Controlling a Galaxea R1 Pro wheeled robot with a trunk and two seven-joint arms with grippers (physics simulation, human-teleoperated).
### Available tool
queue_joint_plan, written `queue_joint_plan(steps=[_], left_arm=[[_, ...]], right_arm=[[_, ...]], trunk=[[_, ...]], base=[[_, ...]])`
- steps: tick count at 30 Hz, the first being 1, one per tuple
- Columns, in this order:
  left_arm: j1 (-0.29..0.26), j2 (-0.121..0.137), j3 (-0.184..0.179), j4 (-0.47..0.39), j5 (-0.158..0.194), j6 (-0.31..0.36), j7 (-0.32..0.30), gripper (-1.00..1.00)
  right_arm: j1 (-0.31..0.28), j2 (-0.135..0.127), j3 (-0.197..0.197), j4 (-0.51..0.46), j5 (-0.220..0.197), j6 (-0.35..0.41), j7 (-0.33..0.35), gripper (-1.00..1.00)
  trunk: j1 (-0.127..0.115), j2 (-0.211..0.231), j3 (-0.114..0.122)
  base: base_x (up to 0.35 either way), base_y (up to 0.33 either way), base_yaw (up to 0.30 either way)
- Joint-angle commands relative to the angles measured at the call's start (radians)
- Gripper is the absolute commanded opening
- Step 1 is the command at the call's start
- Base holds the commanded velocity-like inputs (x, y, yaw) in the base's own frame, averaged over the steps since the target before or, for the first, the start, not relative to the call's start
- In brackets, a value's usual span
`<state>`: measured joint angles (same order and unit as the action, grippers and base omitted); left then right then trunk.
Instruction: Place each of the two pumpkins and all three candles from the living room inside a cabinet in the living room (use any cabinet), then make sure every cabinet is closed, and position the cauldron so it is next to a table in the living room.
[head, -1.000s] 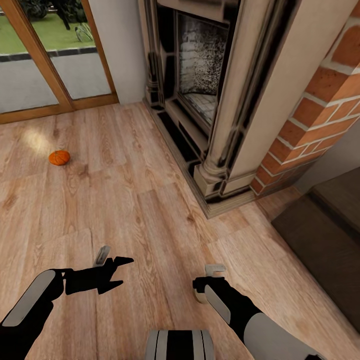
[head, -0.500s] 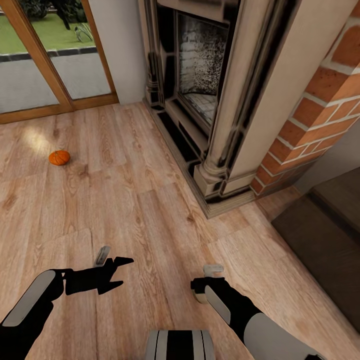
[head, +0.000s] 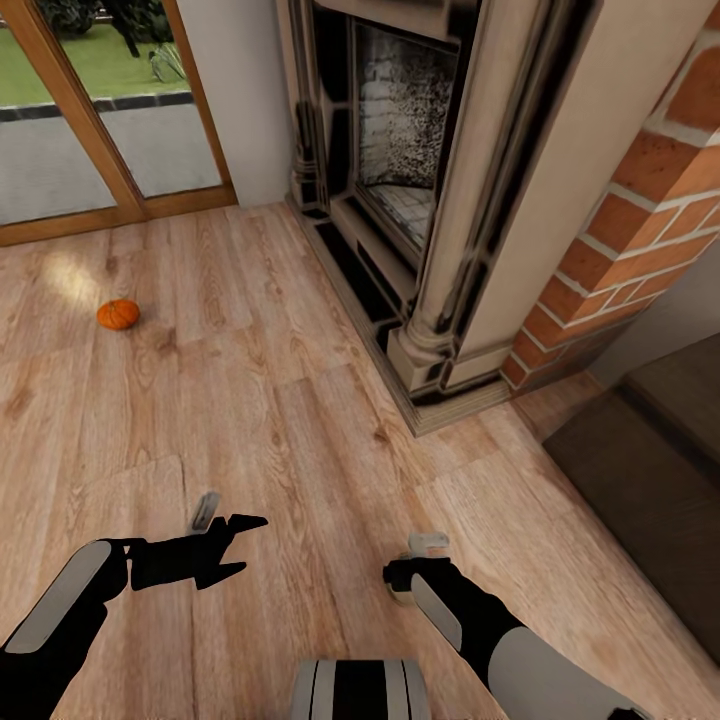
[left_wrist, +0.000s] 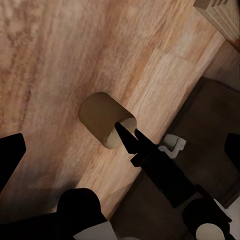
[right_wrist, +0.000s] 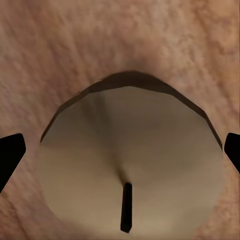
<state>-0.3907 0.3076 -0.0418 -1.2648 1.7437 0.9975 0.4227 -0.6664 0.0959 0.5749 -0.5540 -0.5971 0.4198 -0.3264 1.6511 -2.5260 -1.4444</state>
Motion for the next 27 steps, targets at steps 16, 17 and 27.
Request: queue_joint_plan(steps=[16, 17, 27], left_arm=[[0.000, 0.001, -0.001, -0.001, 0.010, 0.000, 0.010, 1.00], [0.000, 0.001, -0.001, -0.001, 0.010, 0.000, 0.010, 1.00], [0.000, 0.001, -0.001, -0.001, 0.010, 0.000, 0.010, 1.00]], right_arm=[[-0.001, -0.001, 0.006, -0.001, -0.009, 0.002, -0.009, 1.00], [-0.001, -0.001, 0.006, -0.001, -0.009, 0.001, -0.009, 1.00], [-0.001, -0.001, 0.006, -0.001, -0.009, 0.001, -0.008, 1.00]], trunk=[[0.003, -0.002, -0.028], [0.003, -0.002, -0.032], [0.003, -0.002, -0.032]], base=[[0.000, 0.000, 0.000], [0.000, 0.000, 0.000], [0.000, 0.000, 0.000]])
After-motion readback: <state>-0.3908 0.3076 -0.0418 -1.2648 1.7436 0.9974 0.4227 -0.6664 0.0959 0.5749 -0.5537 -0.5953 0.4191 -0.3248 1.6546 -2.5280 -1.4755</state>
